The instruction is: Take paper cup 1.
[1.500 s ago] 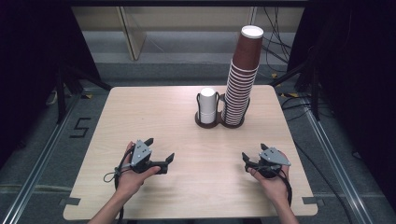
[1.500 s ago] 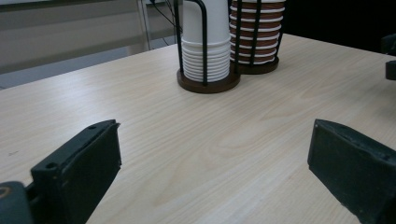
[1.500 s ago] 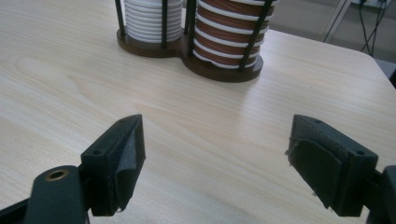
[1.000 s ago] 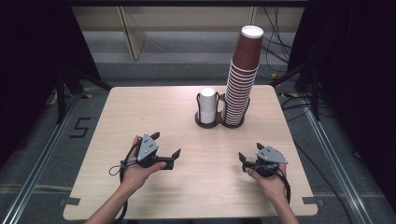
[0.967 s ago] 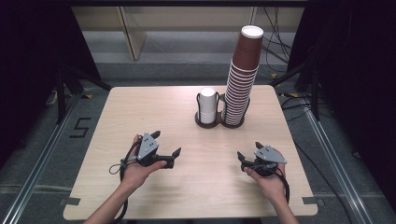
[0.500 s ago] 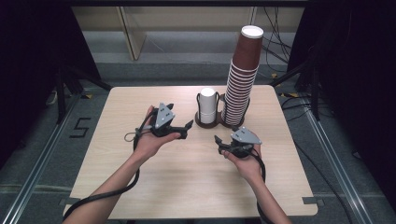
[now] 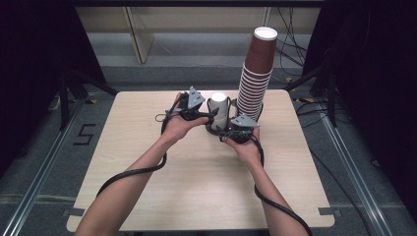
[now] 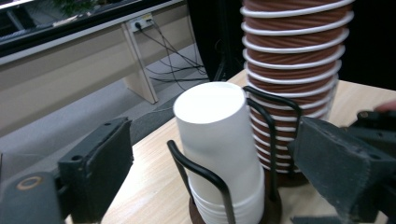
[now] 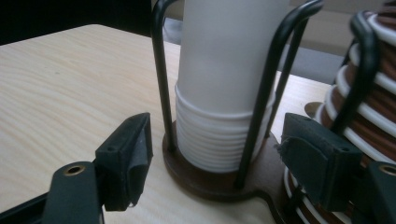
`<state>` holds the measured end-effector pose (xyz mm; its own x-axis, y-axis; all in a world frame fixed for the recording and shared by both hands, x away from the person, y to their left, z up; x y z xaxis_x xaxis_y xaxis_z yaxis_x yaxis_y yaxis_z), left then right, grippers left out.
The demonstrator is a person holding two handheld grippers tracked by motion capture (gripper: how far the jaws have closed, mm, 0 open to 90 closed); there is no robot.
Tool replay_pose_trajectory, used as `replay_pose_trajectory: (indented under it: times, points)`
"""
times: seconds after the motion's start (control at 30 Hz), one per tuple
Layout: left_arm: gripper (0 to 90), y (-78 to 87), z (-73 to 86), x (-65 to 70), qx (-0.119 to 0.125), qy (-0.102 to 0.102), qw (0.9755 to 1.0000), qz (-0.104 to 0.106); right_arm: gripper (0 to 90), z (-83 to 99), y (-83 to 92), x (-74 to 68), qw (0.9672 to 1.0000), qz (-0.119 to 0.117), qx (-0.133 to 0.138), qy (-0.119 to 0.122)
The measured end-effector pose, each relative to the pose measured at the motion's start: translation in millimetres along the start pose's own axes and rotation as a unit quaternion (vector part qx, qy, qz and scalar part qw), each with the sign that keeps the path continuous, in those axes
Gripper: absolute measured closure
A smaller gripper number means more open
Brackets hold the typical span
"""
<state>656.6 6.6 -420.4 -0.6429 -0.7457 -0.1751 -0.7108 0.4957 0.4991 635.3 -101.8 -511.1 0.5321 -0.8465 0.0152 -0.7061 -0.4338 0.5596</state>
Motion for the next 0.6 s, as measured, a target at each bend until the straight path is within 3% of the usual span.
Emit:
replay_pose_trajectory:
  times: [0.03, 0.1, 0.13, 0.23, 0.3, 0.33, 0.43, 0.6]
  points:
    - [12.4, -2.8, 0.0, 0.0, -0.002, -0.003, 1.0, -0.001, 27.0, 0.7, -2.8, -0.9, 0.9999, 0.006, -0.004, -0.009]
    - [12.6, -4.1, -0.2, 0.3, -0.003, -0.005, 1.0, -0.001, 27.5, 2.3, -7.7, -0.3, 0.9998, 0.008, -0.016, 0.006]
    - [12.8, -6.6, -1.7, 1.7, -0.003, -0.008, 1.0, 0.003, 27.8, 3.2, -10.0, 1.0, 0.9997, 0.02, -0.012, -0.011]
    - [13.8, -10.2, -5.3, 2.7, -0.001, -0.005, 1.0, 0.006, 28.3, 5.7, -14.1, 3.5, 0.9994, 0.026, -0.018, -0.017]
    - [14.0, -12.0, -6.2, 3.4, -0.001, -0.005, 1.0, 0.008, 28.4, 5.6, -17.1, 4.3, 0.9995, 0.025, -0.016, -0.008]
    - [14.0, -14.0, -6.7, 4.0, -0.004, -0.006, 0.9999, 0.008, 28.3, 7.2, -17.7, 1.5, 0.9991, 0.024, -0.025, -0.023]
    - [14.1, -19.0, -7.7, 5.1, -0.01, -0.019, 0.9998, 0.007, 28.3, 4.6, -25.9, 1.3, 0.9992, 0.028, -0.021, -0.017]
    - [14.3, -24.3, -8.5, 4.3, -0.012, -0.013, 0.9998, 0.01, 28.4, 2.9, -31.1, 2.7, 0.9988, 0.038, -0.027, -0.013]
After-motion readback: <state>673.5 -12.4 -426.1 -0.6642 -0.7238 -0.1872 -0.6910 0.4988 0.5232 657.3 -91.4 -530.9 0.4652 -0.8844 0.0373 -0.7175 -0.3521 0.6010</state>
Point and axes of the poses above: each handheld gripper's, and its own axes: y roughly backward along the jaws, z roughly out of its underside, x roughly to its right, the point moved 8 cm from there along -y, roughly forward along the jaws, and after that the axes turned 13 degrees about -x, right-handed, at the moved point
